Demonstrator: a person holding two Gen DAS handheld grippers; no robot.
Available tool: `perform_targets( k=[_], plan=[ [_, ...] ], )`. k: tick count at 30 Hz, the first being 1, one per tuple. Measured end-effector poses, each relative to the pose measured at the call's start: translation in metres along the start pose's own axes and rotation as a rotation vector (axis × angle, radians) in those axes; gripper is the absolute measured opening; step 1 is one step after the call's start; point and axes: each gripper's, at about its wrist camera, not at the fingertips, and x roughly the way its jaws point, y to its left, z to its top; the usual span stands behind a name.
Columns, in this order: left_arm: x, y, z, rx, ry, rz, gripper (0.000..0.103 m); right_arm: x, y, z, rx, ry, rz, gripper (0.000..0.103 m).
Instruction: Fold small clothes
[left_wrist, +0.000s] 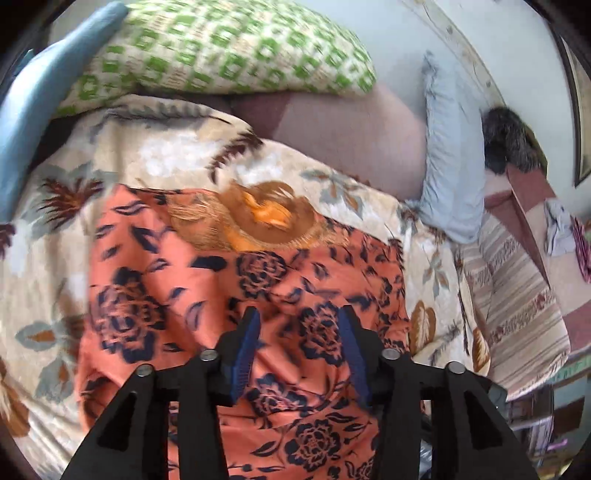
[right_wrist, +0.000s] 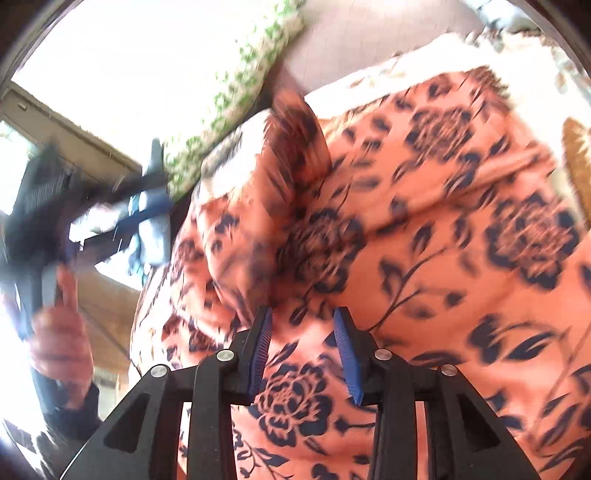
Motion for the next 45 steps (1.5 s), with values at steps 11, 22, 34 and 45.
perform_targets(
  k=[11, 22, 34, 45],
  plan=[
    [0.021, 0.102, -0.061, -0.290, 0.036, -0.038, 0.050, 0.029, -0.031, 0.081, 0.196, -0.080, -0.071, 0.054],
    [0.040, 0.150, -0.074, -0.577, 0.009, -0.263, 0.047, 0.074, -0.010, 0.089, 0.092, 0.025, -0.015, 0.020],
    [0.063, 0.125, -0.074, -0.486, 0.053, -0.058, 0.051, 0.067, -0.030, 0.082, 0.149, 0.033, -0.006, 0.033],
    [0.020, 0.079, -0.018, -0.397, -0.125, -0.080, 0.008, 0.033, 0.002, 0.124, 0.034, -0.089, 0.011, 0.006]
  ],
)
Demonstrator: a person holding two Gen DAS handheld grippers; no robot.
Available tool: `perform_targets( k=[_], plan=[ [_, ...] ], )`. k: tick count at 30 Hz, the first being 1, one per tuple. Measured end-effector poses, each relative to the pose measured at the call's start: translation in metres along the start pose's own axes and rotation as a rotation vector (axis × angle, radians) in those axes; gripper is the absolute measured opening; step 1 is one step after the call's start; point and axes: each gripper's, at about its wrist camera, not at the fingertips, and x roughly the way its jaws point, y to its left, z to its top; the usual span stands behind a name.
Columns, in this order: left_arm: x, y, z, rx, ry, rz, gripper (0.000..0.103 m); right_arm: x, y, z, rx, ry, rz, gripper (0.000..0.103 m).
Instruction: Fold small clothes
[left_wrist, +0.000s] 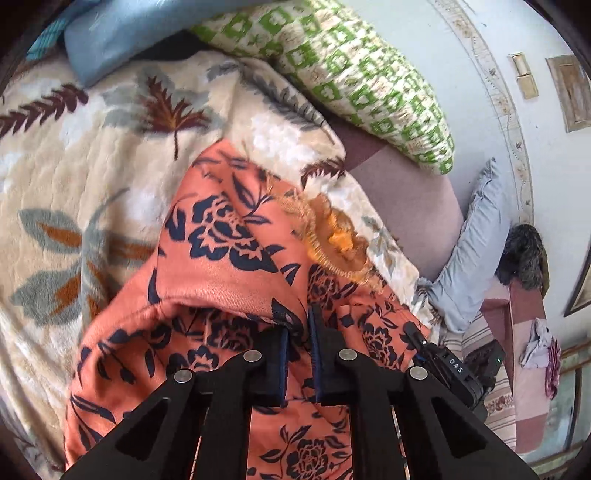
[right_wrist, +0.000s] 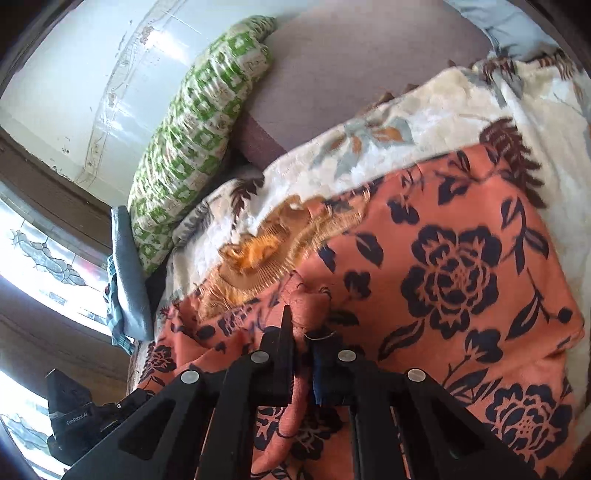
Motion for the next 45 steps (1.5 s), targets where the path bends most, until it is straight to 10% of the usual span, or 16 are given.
perform_targets(
  k=[6, 13, 27, 35, 39, 45],
  plan=[
    [-0.025, -0.026, 0.022, 0.002, -0.128, -0.061, 0.009, -0.078, 0.017, 0.053, -0.065, -0.281, 0.064, 0.006],
    [0.033, -0.008, -0.021, 0.023, 0.016, 0.059, 0.008, -0.047, -0.064, 0.017, 0.025, -0.156, -0.092, 0.006],
    [0.082, 0.011, -0.035, 0.018, 0.108, 0.144, 0.009, -0.025, -0.133, -0.037, 0.181, -0.003, -0.133, 0.010],
    [0.018, -0.004, -0.038, 0.133, 0.144, 0.002, 0.011, -0.079, -0.128, -0.006, 0.195, -0.126, -0.118, 0.034],
    [-0.030, -0.013, -0.017, 0.187, 0.022, -0.034, 0.027, -0.068, -0.121, 0.017, 0.138, -0.076, -0.141, 0.042],
    [-0.010, 0.005, 0.047, 0.204, -0.015, 0.205, 0.046, -0.027, -0.106, 0.021, 0.064, -0.003, -0.189, 0.042]
  ],
)
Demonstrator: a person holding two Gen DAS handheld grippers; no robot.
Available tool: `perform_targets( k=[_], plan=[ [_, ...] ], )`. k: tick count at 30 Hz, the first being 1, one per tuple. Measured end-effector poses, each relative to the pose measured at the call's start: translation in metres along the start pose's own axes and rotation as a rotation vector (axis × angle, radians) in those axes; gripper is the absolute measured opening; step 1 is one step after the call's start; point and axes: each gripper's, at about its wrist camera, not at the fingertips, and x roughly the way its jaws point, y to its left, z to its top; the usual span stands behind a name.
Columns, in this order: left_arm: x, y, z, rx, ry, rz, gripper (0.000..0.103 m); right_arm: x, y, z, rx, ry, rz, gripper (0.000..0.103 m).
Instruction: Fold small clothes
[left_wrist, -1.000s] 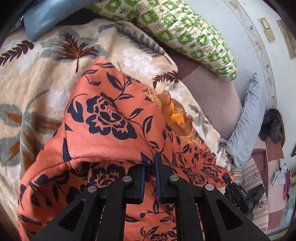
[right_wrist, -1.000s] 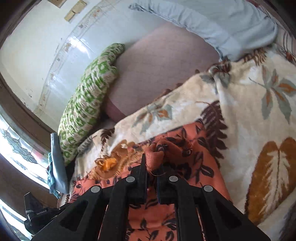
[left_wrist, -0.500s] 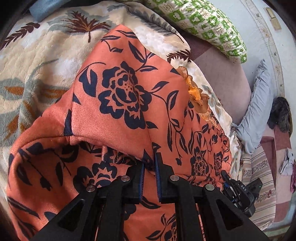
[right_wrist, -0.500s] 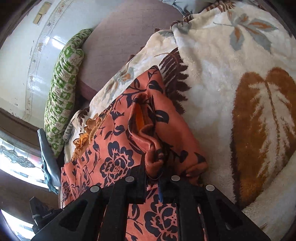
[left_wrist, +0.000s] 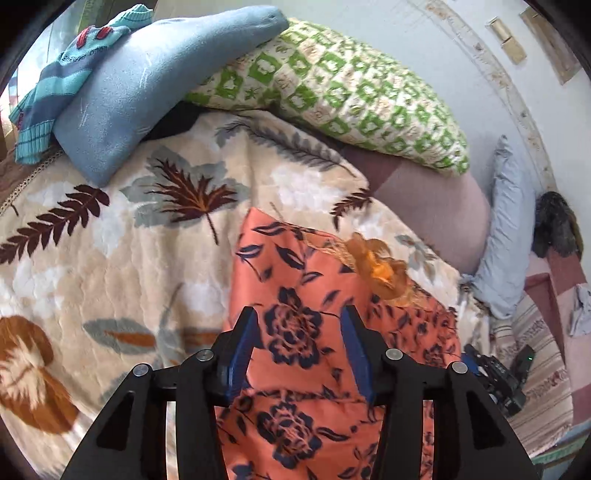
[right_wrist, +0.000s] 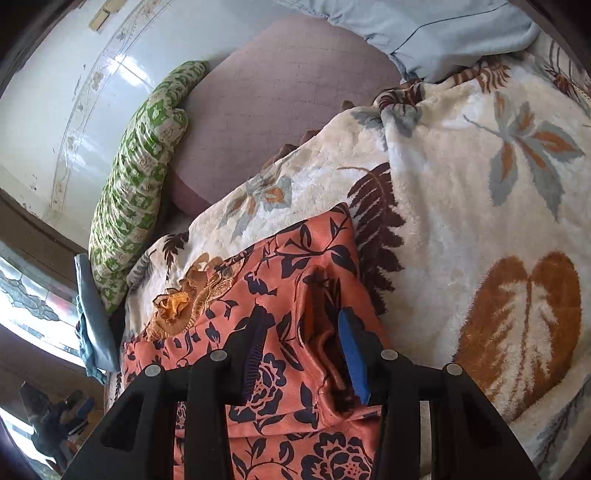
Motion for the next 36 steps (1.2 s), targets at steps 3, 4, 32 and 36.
perform_targets(
  k=[3, 4, 32, 36],
  plan=[
    [0.039, 0.005, 0.013, -0.007, 0.109, 0.047, 0.045, 0.013, 0.004, -0.002, -0.019, 0.029, -0.020, 0.042],
    [0.049, 0.003, 0.015, 0.001, 0.134, 0.039, 0.045, 0.018, 0.006, -0.003, -0.026, 0.036, -0.029, 0.043],
    [0.051, -0.061, -0.005, 0.207, 0.059, 0.134, 0.012, -0.011, 0.000, 0.008, -0.119, -0.058, -0.032, 0.010],
    [0.048, -0.076, -0.028, 0.264, 0.052, 0.114, 0.035, -0.026, 0.011, -0.010, -0.167, -0.066, 0.040, 0.014]
  ],
)
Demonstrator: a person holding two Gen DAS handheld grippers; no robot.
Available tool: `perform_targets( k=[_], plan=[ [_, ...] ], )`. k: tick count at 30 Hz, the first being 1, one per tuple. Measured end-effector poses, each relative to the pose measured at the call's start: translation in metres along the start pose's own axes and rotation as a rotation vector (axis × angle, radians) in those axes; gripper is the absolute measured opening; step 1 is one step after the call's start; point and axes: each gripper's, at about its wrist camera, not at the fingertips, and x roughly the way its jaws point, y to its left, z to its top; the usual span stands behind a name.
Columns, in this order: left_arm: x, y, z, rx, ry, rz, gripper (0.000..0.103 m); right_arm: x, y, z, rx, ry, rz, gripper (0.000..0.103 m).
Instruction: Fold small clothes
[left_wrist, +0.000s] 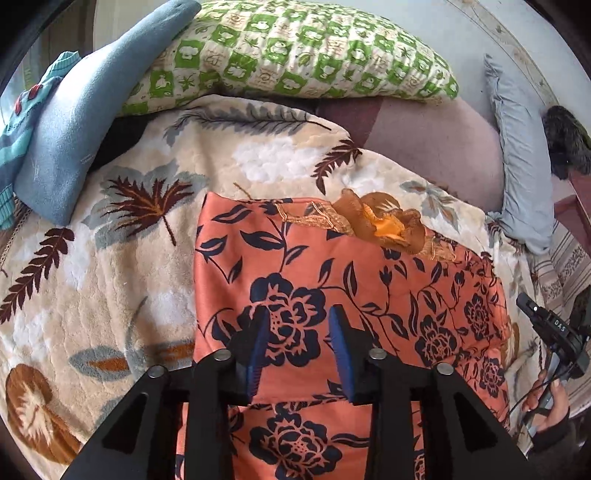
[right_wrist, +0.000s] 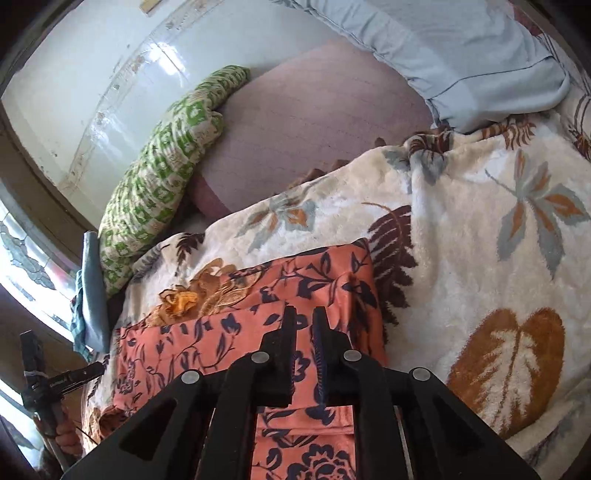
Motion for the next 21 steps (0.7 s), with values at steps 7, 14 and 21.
perform_targets(
  k=[7, 14, 21],
  plan=[
    [0.043, 0.007, -0.026, 0.002, 0.091, 0.052, 0.035, 0.031, -0.019, -0.036, -0.013, 0.116, -0.091, 0.008],
    [0.048, 0.009, -0.030, 0.009, 0.067, 0.039, 0.038, 0.041, -0.008, -0.046, -0.124, 0.073, -0.171, 0.007],
    [0.010, 0.038, -0.029, -0.158, 0.123, -0.039, 0.037, 0.004, 0.006, -0.041, -0.021, 0.095, -0.153, 0.031]
  ],
)
